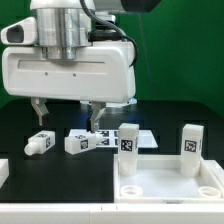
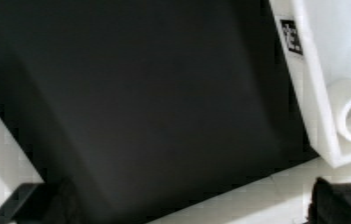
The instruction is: Assemble square table
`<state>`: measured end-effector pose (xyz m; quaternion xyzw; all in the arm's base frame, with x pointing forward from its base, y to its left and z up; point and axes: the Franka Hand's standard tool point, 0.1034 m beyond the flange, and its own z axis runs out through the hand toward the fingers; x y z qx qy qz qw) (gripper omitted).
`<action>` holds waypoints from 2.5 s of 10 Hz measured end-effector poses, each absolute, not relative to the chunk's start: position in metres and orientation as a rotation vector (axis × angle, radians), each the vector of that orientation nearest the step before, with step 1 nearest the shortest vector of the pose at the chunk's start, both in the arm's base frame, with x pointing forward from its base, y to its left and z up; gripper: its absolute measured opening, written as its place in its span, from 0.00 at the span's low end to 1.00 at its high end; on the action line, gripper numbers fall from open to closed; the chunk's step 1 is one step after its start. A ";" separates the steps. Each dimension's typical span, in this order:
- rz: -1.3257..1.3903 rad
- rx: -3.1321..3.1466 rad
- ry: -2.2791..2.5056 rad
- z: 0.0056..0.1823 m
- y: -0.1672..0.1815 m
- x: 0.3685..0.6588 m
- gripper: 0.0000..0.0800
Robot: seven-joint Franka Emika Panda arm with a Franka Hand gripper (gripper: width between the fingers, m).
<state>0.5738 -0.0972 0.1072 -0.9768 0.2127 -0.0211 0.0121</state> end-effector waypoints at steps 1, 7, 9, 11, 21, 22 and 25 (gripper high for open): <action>-0.058 -3.044 0.664 0.107 -0.097 0.573 0.81; 0.497 -2.827 0.848 0.093 -0.119 0.520 0.81; 0.700 -2.765 0.807 0.093 -0.116 0.514 0.81; 0.892 -2.659 0.837 0.083 -0.113 0.501 0.81; 1.312 -2.442 0.891 0.041 -0.092 0.440 0.81; 1.319 -2.438 0.888 0.043 -0.092 0.439 0.81; 1.317 -2.438 0.890 0.043 -0.093 0.440 0.81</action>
Offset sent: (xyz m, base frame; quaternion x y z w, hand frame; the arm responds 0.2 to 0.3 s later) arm -0.0421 -0.0115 -0.0193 0.0551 -0.1499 0.0679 0.9848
